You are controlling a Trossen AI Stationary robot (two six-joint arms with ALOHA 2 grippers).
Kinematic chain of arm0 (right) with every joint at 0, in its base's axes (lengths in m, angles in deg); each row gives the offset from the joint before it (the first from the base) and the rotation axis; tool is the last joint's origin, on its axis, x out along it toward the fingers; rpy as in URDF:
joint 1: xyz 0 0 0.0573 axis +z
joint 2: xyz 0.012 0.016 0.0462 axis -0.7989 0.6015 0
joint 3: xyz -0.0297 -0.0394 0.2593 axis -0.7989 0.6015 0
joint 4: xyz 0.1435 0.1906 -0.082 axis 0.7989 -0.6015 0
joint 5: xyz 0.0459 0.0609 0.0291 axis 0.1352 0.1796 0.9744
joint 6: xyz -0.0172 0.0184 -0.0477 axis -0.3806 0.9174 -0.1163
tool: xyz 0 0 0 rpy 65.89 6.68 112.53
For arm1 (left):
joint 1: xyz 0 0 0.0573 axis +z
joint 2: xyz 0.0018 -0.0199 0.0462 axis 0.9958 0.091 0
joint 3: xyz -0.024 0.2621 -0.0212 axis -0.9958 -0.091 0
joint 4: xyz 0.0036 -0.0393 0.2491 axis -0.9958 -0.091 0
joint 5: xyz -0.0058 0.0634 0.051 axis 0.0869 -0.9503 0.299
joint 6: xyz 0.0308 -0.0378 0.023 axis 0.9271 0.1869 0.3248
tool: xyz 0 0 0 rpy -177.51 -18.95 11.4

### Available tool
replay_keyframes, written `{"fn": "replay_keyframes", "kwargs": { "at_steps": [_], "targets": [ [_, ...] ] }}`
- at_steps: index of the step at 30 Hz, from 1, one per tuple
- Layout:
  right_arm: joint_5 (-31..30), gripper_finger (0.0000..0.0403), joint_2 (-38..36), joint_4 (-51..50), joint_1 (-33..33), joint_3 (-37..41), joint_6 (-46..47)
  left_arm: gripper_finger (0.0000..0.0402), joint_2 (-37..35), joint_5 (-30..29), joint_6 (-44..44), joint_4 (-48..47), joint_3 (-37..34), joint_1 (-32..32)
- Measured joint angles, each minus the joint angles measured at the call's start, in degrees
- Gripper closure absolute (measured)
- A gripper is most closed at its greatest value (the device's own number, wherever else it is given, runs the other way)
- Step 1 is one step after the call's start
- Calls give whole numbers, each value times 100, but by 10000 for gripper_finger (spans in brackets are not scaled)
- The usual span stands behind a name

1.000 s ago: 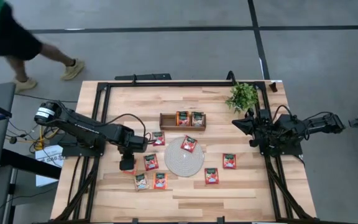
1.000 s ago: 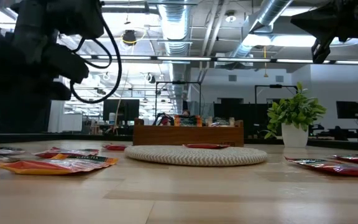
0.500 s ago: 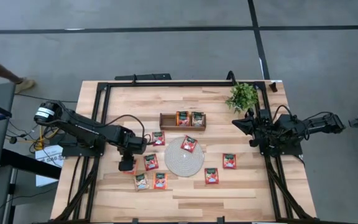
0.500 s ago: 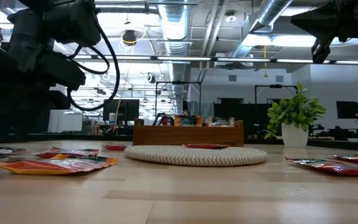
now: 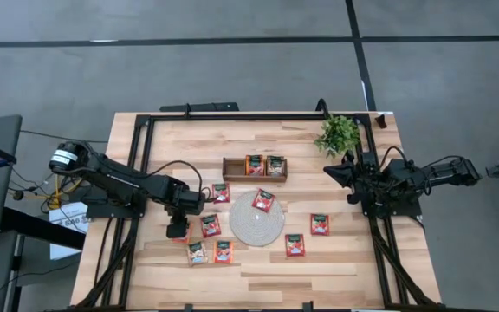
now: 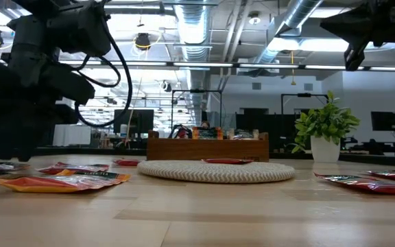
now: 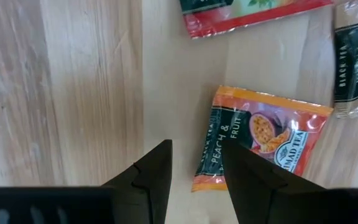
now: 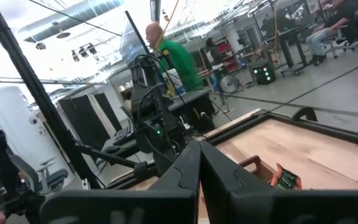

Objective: Pick & Place Tea
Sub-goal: Put the orange tea bag into the middle section of the wooden organizer

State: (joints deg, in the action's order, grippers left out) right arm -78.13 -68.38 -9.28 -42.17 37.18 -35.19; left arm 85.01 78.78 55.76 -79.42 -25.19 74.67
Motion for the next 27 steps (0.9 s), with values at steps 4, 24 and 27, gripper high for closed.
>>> {"fn": "replay_keyframes", "kwargs": {
  "at_steps": [4, 24, 27],
  "targets": [
    [-36, 403, 0, -15, 0, -2, 0, 271, 313, 24, -48, 115, 27, 3],
    [-32, 403, 0, -36, 0, -2, -2, 399, 470, 142, -518, 135, 44, 18],
    [-32, 403, 0, -124, 0, -2, -2, 401, 443, 42, -555, -98, 186, 21]
  ]
}}
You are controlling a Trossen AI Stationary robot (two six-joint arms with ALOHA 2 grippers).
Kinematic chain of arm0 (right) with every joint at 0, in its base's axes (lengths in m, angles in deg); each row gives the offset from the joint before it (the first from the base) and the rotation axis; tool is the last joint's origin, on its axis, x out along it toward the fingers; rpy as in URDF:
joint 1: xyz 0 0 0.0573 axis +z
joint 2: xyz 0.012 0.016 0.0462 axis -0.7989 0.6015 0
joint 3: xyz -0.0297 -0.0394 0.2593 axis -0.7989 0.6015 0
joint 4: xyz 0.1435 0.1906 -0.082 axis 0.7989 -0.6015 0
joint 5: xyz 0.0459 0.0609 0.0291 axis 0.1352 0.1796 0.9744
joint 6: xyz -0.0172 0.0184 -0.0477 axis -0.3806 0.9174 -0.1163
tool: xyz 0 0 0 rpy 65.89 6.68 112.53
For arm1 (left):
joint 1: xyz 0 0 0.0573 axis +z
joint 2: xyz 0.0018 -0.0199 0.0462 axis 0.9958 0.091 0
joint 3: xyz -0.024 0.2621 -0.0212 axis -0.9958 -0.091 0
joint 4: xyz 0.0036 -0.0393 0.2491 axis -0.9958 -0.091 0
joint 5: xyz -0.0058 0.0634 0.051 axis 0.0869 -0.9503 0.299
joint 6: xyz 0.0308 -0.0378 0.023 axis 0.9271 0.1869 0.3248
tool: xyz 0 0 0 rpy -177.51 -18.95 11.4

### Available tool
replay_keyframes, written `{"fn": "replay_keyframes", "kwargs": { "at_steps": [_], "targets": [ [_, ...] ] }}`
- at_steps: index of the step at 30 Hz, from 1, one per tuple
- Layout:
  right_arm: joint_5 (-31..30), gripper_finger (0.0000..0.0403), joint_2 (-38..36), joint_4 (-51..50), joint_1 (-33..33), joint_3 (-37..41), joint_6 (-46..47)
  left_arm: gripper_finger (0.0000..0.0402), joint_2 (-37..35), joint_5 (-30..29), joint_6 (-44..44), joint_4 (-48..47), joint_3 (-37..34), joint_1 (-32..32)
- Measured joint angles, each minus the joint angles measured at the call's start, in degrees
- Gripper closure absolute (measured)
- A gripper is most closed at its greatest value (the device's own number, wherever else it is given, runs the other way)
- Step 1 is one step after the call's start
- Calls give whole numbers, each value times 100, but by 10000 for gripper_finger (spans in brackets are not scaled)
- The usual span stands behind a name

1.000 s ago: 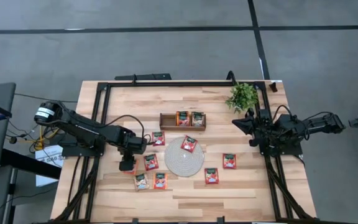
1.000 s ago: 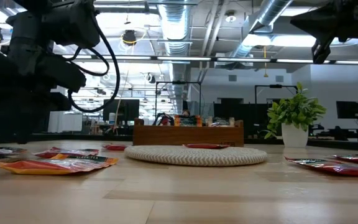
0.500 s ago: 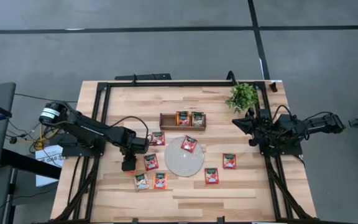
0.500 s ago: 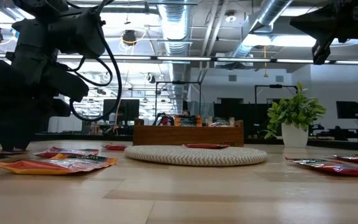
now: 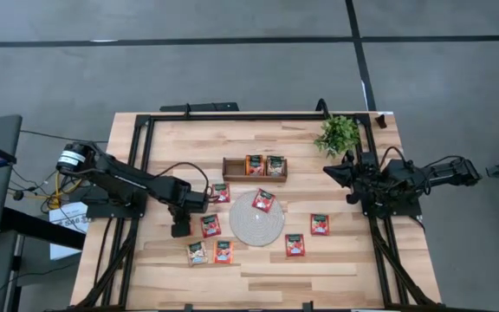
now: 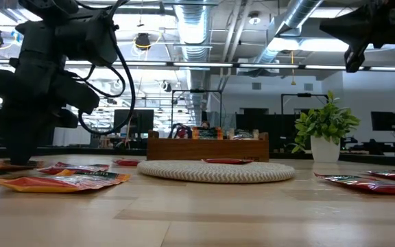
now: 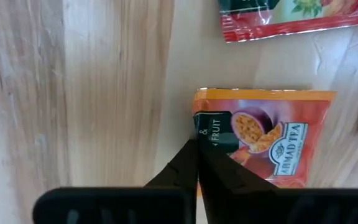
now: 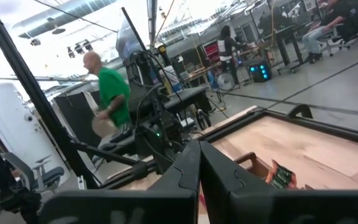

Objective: Pick & Place Tea
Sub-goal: Put the orange tea bag into the middle section of the wooden organizer

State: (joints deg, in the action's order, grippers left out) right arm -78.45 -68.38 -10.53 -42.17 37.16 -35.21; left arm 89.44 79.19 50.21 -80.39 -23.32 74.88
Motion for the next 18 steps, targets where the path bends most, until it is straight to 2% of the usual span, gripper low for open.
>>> {"fn": "replay_keyframes", "kwargs": {
  "at_steps": [5, 8, 13, 18],
  "targets": [
    [1, 403, 2, -67, 0, 0, 0, 401, -230, 49, -89, -244, 255, 11],
    [0, 403, 0, -65, 0, 0, 0, 401, -355, -30, -249, -694, 485, 17],
    [0, 403, 0, -65, 0, 0, 0, 401, -449, -148, -276, -1683, 1119, 16],
    [0, 403, 2, -65, -1, 0, 0, 401, -453, -580, -163, -2456, 1934, 18]
  ]
}}
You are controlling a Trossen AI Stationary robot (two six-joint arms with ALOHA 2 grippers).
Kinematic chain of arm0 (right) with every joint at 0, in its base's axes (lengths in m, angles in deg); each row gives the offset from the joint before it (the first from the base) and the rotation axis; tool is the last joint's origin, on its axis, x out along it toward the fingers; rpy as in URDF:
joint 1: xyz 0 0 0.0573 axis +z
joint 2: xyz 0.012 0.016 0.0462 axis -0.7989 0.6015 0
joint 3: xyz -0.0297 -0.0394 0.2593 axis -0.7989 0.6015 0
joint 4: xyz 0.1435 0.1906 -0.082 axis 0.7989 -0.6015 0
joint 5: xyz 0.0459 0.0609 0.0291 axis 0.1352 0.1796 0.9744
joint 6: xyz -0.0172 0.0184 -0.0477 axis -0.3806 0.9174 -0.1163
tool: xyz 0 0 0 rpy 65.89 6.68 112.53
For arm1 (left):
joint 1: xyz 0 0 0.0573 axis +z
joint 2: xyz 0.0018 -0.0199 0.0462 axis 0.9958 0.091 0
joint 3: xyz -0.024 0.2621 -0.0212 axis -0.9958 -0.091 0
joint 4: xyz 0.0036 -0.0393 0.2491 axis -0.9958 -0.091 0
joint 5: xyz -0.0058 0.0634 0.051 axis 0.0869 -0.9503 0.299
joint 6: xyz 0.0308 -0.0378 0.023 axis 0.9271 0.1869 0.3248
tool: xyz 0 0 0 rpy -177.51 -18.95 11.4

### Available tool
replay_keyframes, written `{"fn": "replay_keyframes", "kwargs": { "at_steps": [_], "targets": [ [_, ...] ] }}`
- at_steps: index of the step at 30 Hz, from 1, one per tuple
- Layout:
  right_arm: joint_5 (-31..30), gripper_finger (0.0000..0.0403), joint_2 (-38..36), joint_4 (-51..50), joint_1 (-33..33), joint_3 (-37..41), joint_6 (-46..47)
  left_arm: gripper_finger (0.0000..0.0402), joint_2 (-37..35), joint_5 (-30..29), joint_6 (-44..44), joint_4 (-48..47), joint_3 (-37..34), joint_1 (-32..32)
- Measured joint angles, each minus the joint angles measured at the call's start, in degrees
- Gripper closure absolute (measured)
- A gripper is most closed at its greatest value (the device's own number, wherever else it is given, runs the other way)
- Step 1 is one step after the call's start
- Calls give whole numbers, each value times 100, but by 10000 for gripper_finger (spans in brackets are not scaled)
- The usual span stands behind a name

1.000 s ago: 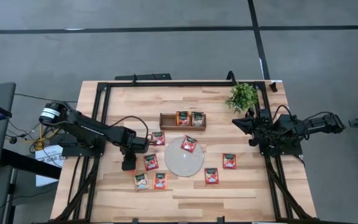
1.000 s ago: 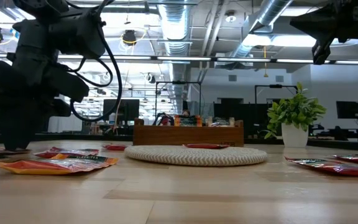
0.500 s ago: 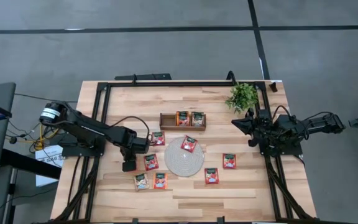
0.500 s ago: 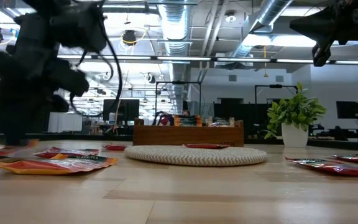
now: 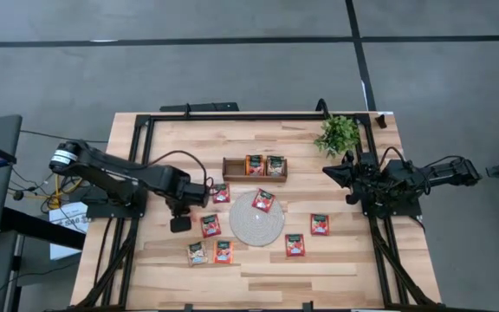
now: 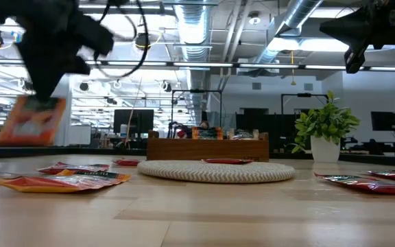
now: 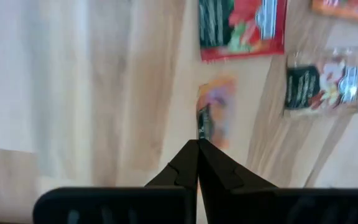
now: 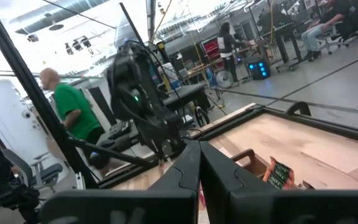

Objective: Pick & Place Tea
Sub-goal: Put the orange tea bag into the middle section of the wooden organizer

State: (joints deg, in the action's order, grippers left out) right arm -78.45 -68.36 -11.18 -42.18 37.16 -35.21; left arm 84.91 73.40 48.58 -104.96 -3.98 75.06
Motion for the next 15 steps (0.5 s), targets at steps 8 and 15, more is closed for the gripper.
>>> {"fn": "replay_keyframes", "kwargs": {
  "at_steps": [8, 15],
  "targets": [
    [0, 403, 0, 0, 1, 0, 0, 401, 20, -902, 170, -395, 1246, 79],
    [2, 403, 0, 4, -18, 0, 4, 401, 29, -1189, 312, -439, 1871, 153]
  ]
}}
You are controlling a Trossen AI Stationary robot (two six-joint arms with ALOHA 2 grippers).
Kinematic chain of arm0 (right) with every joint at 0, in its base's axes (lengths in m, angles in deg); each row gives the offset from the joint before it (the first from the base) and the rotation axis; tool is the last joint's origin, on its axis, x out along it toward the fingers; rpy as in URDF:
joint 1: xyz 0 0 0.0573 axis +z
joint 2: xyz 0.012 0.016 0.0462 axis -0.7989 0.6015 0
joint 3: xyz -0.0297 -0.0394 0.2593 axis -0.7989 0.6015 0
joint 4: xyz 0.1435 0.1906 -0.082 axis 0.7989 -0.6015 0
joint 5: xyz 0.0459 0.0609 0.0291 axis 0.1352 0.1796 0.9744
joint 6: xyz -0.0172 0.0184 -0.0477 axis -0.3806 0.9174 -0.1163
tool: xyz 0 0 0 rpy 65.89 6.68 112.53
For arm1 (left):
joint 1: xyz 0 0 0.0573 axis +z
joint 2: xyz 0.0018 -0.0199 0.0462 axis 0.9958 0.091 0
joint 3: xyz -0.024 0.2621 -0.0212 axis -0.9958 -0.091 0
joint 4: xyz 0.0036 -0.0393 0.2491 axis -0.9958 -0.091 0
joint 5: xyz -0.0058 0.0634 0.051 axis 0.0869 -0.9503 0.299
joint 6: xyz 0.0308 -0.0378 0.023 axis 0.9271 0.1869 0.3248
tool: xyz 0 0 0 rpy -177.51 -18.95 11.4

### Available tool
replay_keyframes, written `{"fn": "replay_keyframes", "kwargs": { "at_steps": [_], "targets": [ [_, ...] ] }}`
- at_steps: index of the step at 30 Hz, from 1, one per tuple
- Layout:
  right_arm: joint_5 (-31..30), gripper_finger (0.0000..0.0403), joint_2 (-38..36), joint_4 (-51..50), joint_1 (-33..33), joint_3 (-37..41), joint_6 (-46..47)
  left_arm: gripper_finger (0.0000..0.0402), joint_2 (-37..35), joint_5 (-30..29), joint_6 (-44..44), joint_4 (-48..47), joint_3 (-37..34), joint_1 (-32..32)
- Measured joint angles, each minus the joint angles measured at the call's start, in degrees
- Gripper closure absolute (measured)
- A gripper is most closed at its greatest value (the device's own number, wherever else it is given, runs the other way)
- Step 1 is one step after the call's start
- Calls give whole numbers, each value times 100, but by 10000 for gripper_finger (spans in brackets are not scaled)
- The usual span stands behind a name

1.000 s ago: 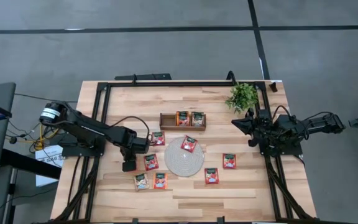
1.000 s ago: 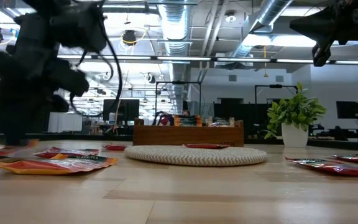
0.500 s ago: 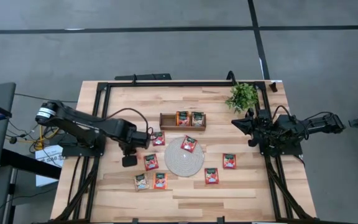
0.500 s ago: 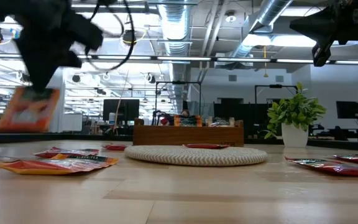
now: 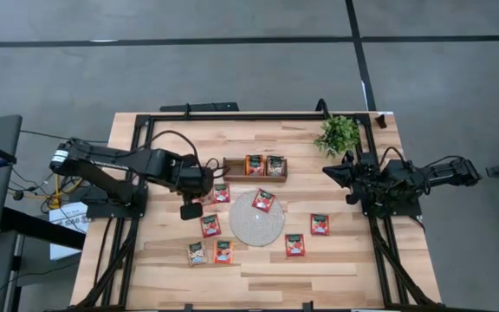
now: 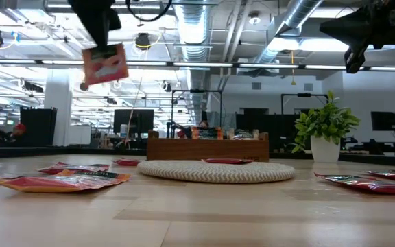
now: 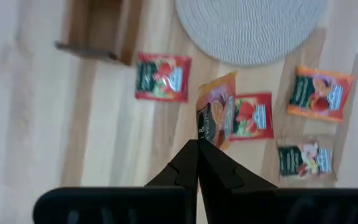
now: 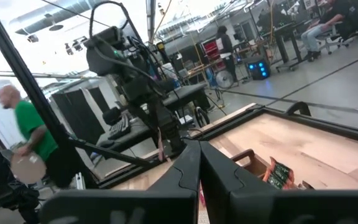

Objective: Pick & Place Tea
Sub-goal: Put the orange tea bag into the middle section of the wooden organizer

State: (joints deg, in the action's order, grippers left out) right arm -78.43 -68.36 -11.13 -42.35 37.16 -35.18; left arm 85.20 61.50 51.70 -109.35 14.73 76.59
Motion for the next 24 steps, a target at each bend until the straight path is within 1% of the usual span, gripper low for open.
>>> {"fn": "replay_keyframes", "kwargs": {
  "at_steps": [4, 6, 10, 13, 15, 20, 24],
  "targets": [
    [15, 403, -1, 0, -31, 0, 192, 401, 182, -203, 212, 223, 292, 25],
    [17, 403, 75, 48, -30, -1, 195, 401, 346, -213, 359, 390, 456, 54],
    [13, 403, 639, 133, -30, -61, 341, 401, 827, -216, 804, 681, 879, 164],
    [17, 398, 1245, 195, -30, -348, 401, 401, 1238, -215, 1123, 807, 1302, 268],
    [17, 385, 1697, 152, -30, -578, 397, 401, 1507, -217, 1324, 829, 1631, 334],
    [14, 327, 2800, 174, -31, -1298, 121, 401, 2071, -220, 1738, 889, 2483, 482],
    [11, 289, 3586, 173, -46, -1852, -161, 401, 2344, -225, 1944, 1015, 2925, 564]
  ]
}}
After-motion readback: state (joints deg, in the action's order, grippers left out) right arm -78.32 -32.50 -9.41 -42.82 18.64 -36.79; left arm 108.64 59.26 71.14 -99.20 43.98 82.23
